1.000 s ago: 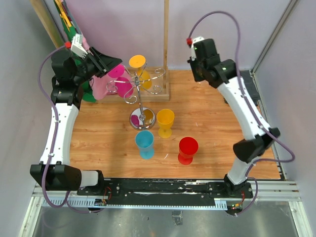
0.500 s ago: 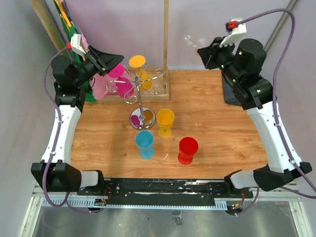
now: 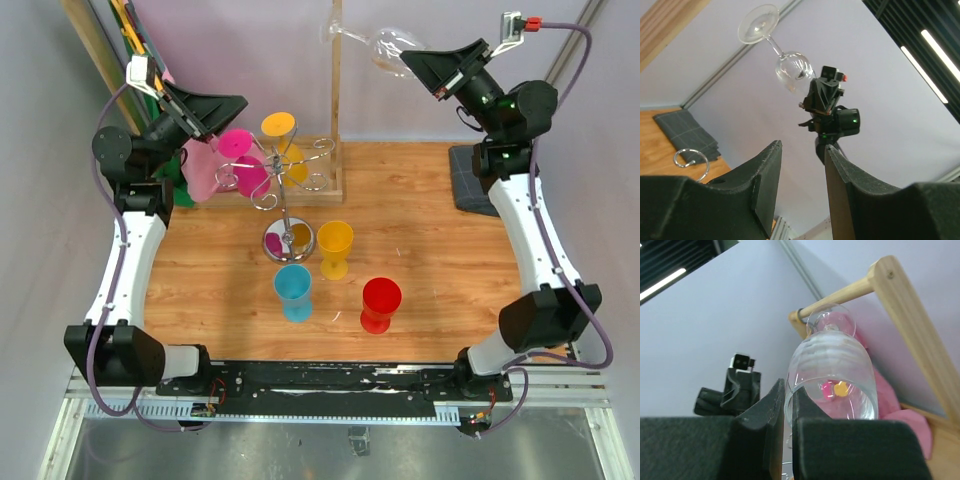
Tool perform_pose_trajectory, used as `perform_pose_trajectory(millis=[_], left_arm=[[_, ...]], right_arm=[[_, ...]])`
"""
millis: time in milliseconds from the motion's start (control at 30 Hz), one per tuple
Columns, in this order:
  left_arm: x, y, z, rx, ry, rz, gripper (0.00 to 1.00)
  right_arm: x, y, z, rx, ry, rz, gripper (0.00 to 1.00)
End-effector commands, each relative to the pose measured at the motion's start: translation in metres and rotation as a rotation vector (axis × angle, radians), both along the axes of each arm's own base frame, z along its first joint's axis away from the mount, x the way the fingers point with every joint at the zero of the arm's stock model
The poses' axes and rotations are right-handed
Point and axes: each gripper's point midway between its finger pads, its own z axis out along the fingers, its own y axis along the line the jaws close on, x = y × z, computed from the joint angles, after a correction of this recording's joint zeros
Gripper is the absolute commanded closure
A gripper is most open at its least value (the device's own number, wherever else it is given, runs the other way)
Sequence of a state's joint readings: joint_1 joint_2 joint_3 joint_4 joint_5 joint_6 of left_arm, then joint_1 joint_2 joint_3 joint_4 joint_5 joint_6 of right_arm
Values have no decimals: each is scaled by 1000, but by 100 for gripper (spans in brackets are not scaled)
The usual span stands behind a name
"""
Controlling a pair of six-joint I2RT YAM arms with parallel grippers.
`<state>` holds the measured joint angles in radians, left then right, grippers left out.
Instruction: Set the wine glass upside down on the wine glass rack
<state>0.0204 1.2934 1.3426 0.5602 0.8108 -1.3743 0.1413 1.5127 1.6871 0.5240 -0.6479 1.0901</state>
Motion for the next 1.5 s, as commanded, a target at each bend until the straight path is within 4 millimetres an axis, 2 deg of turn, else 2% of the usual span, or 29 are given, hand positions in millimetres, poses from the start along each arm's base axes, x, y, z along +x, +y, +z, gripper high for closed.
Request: perform_pose_trajectory(millis=[0,200,400,633,933,1367,1467], left_arm=[[-8,-1,11,-38,-46,-54,55],[-13,0,21,-113,-79,-109,54],[-25,5,31,-260,-110,-234,54],[-33,-2,35,-302,-134,-314,51],[-55,-5,46,-391,-193,-459,51],[-66,1,54,-469,-218,-517,51],[-67,3,51,-497,-209,-538,51]], right_arm=[[-55,9,41,80,-166,261,99],[-69,9,50,187,-202,470,99],[-69,6,43,302,-211,647,99],[-72,38,26,277,-185,733,99],[-80,68,21,267,-187,834,99],[-97,88,16,247,-180,899,99],[-88,101,3,252,-141,914,99]])
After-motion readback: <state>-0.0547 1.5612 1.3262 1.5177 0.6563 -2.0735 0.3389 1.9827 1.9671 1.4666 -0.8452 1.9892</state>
